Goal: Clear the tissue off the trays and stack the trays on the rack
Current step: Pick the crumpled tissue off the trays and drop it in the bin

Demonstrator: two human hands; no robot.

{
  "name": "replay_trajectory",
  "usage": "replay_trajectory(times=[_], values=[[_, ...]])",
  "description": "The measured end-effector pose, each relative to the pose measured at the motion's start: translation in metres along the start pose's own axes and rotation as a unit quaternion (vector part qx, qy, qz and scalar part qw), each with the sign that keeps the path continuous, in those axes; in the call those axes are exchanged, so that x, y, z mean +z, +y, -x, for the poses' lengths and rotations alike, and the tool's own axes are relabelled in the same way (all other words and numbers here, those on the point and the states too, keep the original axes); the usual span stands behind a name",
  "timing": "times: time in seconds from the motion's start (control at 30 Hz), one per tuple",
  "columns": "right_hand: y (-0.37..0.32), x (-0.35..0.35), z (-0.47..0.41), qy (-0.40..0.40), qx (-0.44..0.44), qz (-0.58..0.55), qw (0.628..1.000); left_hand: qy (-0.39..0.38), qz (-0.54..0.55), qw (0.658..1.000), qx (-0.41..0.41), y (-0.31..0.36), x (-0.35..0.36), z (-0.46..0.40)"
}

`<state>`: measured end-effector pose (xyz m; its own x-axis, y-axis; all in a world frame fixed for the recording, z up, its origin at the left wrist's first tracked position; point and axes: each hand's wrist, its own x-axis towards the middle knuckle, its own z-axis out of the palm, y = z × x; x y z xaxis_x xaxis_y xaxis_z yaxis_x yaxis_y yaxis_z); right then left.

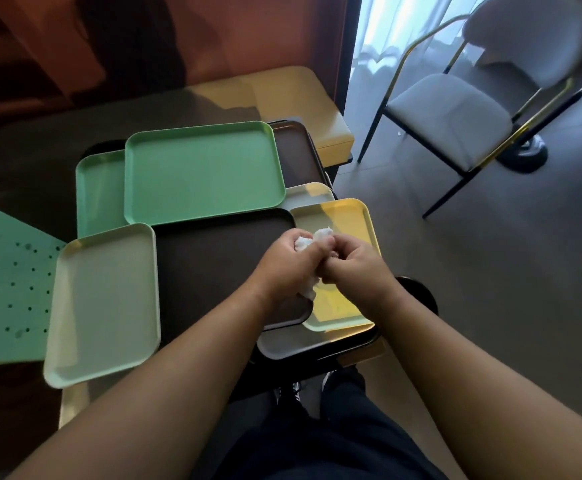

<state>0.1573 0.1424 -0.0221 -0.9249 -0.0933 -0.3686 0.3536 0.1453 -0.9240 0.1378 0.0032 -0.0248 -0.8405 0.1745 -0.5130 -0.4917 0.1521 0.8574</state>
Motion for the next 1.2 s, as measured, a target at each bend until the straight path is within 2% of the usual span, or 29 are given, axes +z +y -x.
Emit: replay_trajectory(times=[0.1,0.2,0.27,0.33,0.4,0.5,0.57,0.73,0.8,0.9,1.0,1.07,1.13,1.2], values=[[0.003,-0.009,-0.003,0.052,0.053,-0.079,0.994,0.078,0.020,0.997,0.015,0.001,-0.002,-0.010],[0.011,-0.019,-0.007,0.114,0.094,0.011,0.989,0.100,0.046,0.994,-0.011,-0.002,-0.012,-0.017],[0.014,-0.019,-0.012,0.126,0.101,0.070,0.984,0.080,0.087,0.992,-0.040,-0.001,-0.018,-0.015],[0.014,-0.015,-0.017,0.116,0.091,0.096,0.984,0.045,0.137,0.988,-0.058,-0.001,-0.023,-0.013],[0.012,-0.009,-0.021,0.072,0.081,0.091,0.990,0.011,0.158,0.985,-0.062,-0.005,-0.028,-0.013],[0.008,0.002,-0.022,-0.020,0.080,0.002,0.997,-0.019,0.197,0.978,-0.072,-0.006,-0.033,-0.013],[0.006,0.005,-0.022,-0.030,0.065,-0.023,0.997,-0.019,0.209,0.975,-0.073,-0.002,-0.033,-0.011],[0.005,-0.007,-0.025,0.106,0.018,-0.015,0.994,-0.010,0.181,0.981,-0.061,0.003,-0.033,-0.016],[0.000,-0.019,-0.021,0.149,0.009,-0.036,0.988,0.021,0.178,0.982,-0.065,0.004,-0.030,-0.020],[-0.003,-0.036,-0.009,0.157,-0.023,0.028,0.987,0.050,0.185,0.979,-0.067,0.010,-0.011,-0.025],[0.000,-0.046,0.005,0.152,-0.069,0.111,0.980,-0.005,0.177,0.982,-0.072,0.023,0.030,-0.027],[0.006,-0.050,0.013,0.127,-0.087,0.090,0.984,-0.045,0.187,0.979,-0.074,0.030,0.065,-0.028],[0.014,-0.056,0.019,0.107,-0.070,0.008,0.992,-0.064,0.226,0.969,-0.078,0.036,0.099,-0.033],[0.027,-0.070,0.024,0.154,-0.067,0.007,0.986,-0.085,0.246,0.961,-0.097,0.039,0.130,-0.040]])
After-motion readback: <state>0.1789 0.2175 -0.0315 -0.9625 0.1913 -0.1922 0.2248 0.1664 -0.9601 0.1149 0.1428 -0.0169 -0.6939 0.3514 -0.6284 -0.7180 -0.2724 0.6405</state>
